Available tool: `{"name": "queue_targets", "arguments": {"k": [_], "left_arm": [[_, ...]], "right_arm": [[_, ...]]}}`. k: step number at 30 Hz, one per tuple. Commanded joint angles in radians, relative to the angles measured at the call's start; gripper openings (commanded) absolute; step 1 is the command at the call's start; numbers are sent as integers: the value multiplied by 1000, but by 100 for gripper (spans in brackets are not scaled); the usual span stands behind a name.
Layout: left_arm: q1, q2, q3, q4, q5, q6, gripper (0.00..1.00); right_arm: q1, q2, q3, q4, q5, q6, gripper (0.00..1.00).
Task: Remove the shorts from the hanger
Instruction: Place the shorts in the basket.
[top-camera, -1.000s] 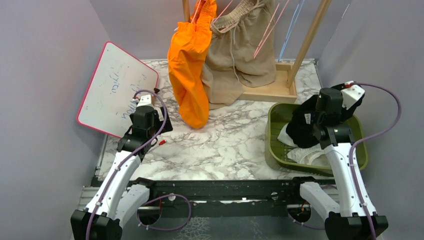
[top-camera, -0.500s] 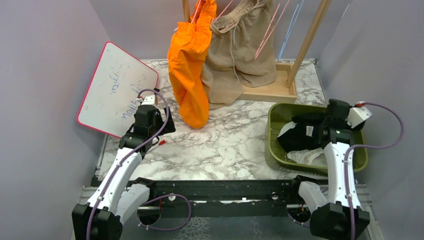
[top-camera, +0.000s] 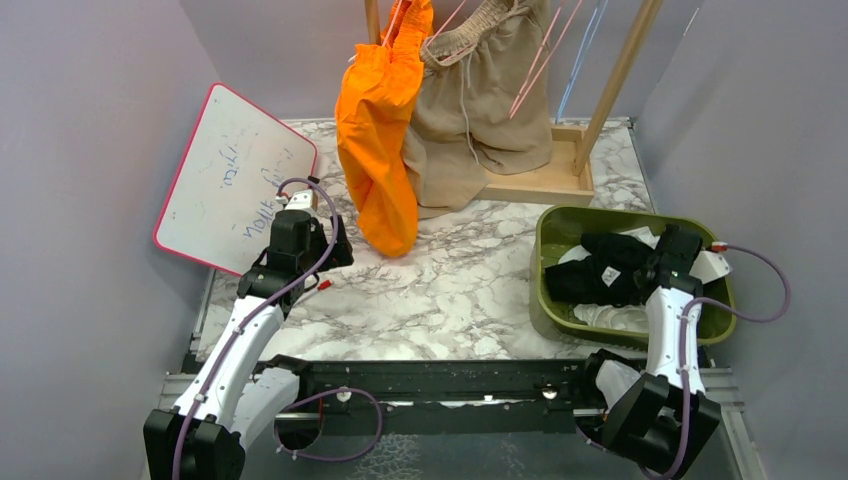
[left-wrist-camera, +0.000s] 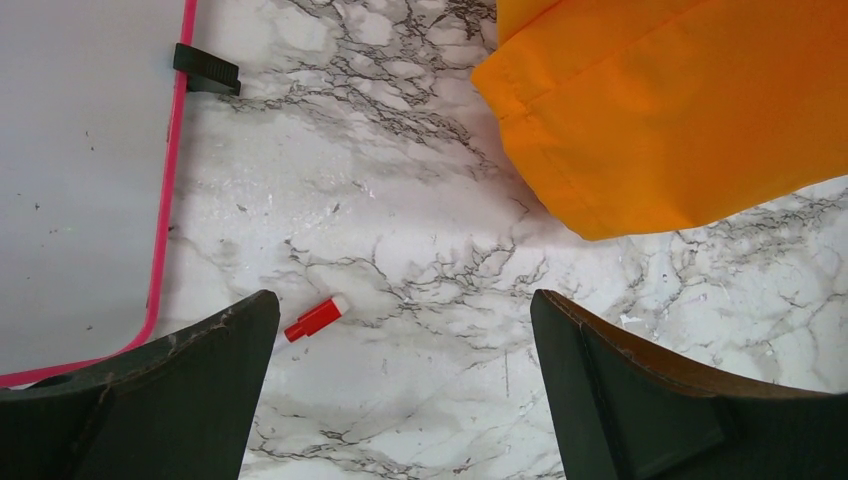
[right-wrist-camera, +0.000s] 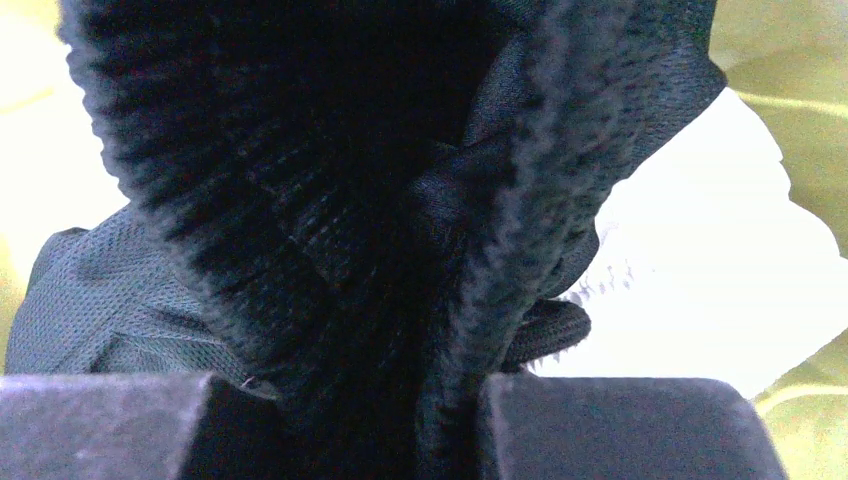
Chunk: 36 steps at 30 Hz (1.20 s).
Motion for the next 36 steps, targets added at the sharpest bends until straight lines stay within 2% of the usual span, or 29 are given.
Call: {"name": "queue_targets", "arguments": {"k": [1,3,4,5,6,7,11,19,22,25,30,32,36], "left_arm": [[-9,-12,-5,35,34,13,99],[-12,-22,-5,35,30,14,99],[-12,-26,-5,34,28,15,99],[-13,-30,-6,36,26,14,99],[-13,-35,-6,36,22,12,99],[-12,-38,-6,37,21,12,99],[-14,-44,-6,37,20,11,99],[-16,-55,-7,40,34,10,99],[-15,-67,-9,41,30,10,99],[-16,-74,-8,39,26,10,99],[-15,-92,-9,39,1,12,99],[-15,-101,-11,38,-17,11,99],[-15,-107,-12,37,-42,10,99]], "right_arm": [[-2,36,3,-46,-16,108,14],[-2,37,36,-104,14,129,20],[-2,22,53,-130,34,134,32],[-2,-5,63,-136,40,125,54],[-2,-34,72,-132,35,96,66],[-2,-66,85,-132,24,74,73],[-2,-169,159,-184,-30,7,90],[-2,-283,316,-304,-143,-27,93],[-2,-300,379,-263,-246,-56,87],[-2,-280,371,-185,-307,-75,79],[-2,-161,174,-95,-156,-37,74],[-2,-103,106,-18,-142,-58,74],[-2,16,126,-10,-90,-74,74]]}}
